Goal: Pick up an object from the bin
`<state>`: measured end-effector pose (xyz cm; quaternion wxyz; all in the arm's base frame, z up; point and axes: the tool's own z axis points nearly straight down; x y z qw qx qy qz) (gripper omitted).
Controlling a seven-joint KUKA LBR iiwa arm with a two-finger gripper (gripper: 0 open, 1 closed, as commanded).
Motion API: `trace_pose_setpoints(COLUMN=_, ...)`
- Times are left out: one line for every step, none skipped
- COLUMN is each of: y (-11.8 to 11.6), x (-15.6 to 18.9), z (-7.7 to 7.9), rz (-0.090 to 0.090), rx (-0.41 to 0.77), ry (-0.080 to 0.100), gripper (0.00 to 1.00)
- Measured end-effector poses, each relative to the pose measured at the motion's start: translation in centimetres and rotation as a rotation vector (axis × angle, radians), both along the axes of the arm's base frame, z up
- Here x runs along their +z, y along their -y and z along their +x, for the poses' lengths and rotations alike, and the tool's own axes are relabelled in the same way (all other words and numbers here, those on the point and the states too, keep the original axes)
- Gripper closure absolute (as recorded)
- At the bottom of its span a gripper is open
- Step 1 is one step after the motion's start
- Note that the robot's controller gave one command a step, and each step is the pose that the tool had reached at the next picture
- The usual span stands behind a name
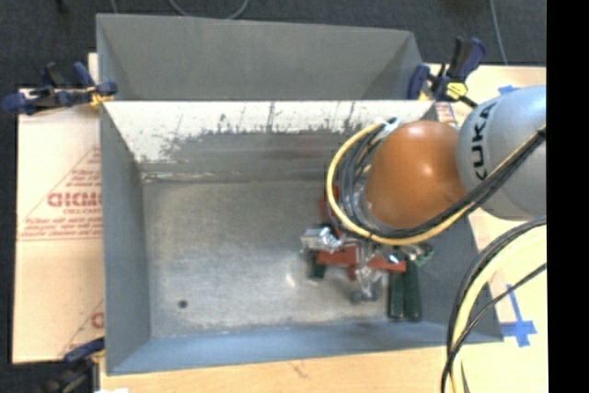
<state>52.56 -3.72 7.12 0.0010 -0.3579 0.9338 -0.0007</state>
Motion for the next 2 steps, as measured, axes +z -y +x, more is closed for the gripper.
trace_pose_setpoints(y=-0.2, x=0.2, z=0.1, rz=0.003, rx=-0.002, ry=0.001, gripper=1.0)
trace_pose_setpoints(y=-5.6, x=14.7, z=-3.1, rz=0.002, rx=0.011, ry=0.007, gripper=1.0)
